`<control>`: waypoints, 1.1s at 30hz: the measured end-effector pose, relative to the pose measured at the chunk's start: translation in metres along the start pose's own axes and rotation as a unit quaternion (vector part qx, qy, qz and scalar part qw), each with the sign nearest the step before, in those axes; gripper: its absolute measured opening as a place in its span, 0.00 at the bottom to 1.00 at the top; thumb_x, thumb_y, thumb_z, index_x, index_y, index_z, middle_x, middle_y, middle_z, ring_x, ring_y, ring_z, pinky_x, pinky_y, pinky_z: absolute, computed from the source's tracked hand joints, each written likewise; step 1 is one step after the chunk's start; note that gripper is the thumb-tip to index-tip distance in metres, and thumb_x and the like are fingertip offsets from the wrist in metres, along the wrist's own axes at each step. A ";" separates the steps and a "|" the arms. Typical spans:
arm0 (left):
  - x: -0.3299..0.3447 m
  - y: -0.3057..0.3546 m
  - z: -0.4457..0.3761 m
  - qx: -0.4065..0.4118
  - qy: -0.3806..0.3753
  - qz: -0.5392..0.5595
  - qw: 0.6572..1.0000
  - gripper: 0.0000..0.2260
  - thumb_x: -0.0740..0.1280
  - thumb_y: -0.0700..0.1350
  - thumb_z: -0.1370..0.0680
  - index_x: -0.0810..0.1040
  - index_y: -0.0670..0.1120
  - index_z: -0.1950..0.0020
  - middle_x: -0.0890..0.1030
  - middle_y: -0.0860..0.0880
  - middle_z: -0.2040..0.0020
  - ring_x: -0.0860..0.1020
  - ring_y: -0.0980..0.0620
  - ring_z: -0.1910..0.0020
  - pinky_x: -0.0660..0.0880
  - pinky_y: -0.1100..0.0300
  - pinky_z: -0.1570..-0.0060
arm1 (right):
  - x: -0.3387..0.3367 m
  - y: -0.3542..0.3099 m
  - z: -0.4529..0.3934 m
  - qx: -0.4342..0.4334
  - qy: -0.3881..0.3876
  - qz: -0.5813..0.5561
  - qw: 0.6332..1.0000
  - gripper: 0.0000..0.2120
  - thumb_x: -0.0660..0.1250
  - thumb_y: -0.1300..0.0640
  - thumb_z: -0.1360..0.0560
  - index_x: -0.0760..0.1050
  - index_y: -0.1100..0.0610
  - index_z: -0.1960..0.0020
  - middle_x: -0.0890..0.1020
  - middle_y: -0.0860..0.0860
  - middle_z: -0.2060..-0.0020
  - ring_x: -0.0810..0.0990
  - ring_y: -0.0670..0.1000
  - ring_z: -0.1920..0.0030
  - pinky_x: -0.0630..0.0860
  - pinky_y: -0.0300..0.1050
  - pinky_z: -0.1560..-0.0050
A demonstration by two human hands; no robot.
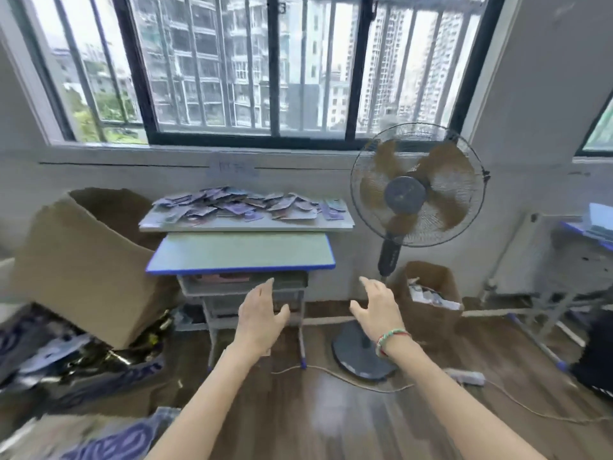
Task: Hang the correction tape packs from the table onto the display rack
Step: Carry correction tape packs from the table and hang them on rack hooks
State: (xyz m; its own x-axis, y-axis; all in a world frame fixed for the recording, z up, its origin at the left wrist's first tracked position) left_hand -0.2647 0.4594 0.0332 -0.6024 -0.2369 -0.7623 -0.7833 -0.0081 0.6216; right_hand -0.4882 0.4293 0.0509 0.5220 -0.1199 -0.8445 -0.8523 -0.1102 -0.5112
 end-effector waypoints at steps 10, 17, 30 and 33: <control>-0.028 -0.094 -0.090 -0.078 0.051 -0.029 0.995 0.29 0.66 0.48 0.21 0.59 0.42 0.24 0.68 0.44 0.27 0.65 0.47 0.28 0.62 0.54 0.29 | 0.084 -0.058 -0.120 -0.036 -0.049 0.006 0.998 0.26 0.64 0.53 0.23 0.64 0.58 0.28 0.71 0.54 0.32 0.67 0.54 0.31 0.61 0.43 0.32; -0.043 -0.127 -0.208 -0.106 0.061 -0.058 0.991 0.28 0.65 0.48 0.21 0.60 0.42 0.24 0.66 0.44 0.27 0.65 0.46 0.28 0.60 0.55 0.30 | 0.126 -0.096 -0.245 -0.057 -0.073 -0.018 0.996 0.25 0.63 0.54 0.23 0.65 0.58 0.28 0.70 0.54 0.32 0.66 0.54 0.31 0.62 0.45 0.32; -0.047 -0.203 -0.360 -0.159 0.075 -0.051 0.983 0.29 0.66 0.47 0.22 0.61 0.40 0.25 0.66 0.41 0.28 0.64 0.44 0.29 0.60 0.53 0.30 | 0.205 -0.131 -0.407 -0.063 -0.110 0.005 0.992 0.25 0.64 0.55 0.23 0.65 0.58 0.28 0.70 0.55 0.33 0.66 0.53 0.31 0.61 0.43 0.33; -0.043 -0.219 -0.408 -0.133 0.071 -0.043 0.988 0.28 0.67 0.45 0.23 0.63 0.39 0.26 0.67 0.41 0.28 0.64 0.44 0.29 0.60 0.53 0.30 | 0.224 -0.133 -0.443 -0.051 -0.101 0.011 0.994 0.23 0.64 0.55 0.23 0.67 0.59 0.30 0.72 0.55 0.35 0.68 0.54 0.33 0.62 0.42 0.35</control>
State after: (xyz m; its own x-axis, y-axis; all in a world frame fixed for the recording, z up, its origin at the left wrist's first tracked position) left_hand -0.0046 0.0753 0.0040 -0.4939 -0.3575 -0.7926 -0.7504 -0.2852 0.5963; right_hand -0.2438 -0.0195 0.0005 0.4768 0.0759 -0.8757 -0.8509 -0.2101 -0.4815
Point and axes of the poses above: each hand's wrist, its own z-axis away from the middle knuckle, its own x-axis out of the palm, y = z × x, the point moved 6 cm from there along -z, towards the middle knuckle
